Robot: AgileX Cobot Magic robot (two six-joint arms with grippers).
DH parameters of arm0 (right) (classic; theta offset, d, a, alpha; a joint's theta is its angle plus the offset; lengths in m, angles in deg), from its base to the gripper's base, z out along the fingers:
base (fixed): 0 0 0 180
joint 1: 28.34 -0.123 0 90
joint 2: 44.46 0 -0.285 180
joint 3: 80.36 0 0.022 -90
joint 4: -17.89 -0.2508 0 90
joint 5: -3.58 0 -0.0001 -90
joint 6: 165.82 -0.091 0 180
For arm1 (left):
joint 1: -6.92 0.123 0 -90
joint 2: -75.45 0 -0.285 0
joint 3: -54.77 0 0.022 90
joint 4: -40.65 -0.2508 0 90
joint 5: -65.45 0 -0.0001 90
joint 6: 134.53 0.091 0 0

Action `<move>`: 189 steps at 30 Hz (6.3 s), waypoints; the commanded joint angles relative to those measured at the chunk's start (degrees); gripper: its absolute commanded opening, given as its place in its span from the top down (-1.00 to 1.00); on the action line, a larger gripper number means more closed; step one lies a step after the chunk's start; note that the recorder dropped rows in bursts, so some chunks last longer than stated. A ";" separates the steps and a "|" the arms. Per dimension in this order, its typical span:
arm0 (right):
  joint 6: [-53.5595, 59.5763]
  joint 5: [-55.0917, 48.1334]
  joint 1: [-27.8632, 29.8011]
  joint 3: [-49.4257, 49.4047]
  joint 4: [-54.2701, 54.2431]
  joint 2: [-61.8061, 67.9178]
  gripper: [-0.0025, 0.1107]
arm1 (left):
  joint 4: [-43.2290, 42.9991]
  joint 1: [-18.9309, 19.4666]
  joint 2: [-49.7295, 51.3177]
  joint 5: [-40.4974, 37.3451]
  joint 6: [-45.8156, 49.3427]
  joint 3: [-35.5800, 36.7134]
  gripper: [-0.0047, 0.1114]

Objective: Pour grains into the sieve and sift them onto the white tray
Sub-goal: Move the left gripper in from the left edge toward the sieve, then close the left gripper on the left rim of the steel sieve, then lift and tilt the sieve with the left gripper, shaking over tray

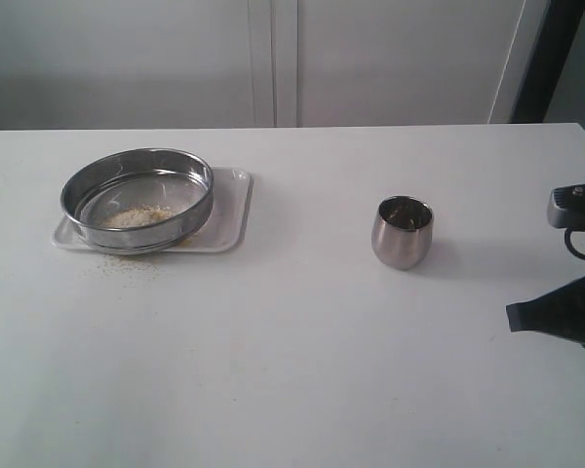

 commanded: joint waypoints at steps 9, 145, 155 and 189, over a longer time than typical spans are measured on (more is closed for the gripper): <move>-0.13 0.31 0.54 -0.25 0.18 -0.34 0.96 | 3.60 -0.25 22.72 -16.34 10.95 -19.63 0.92; -0.13 1.40 0.54 -0.25 0.07 -0.34 0.96 | 15.39 -2.39 87.31 -23.01 10.13 -83.30 0.92; -0.13 1.40 0.54 -0.25 0.07 -0.34 0.96 | 16.07 -3.07 87.31 -23.86 13.59 -83.30 0.92; -0.13 1.40 0.54 -0.25 0.07 -0.34 0.96 | 8.82 -6.62 88.98 -19.89 7.80 -83.72 0.92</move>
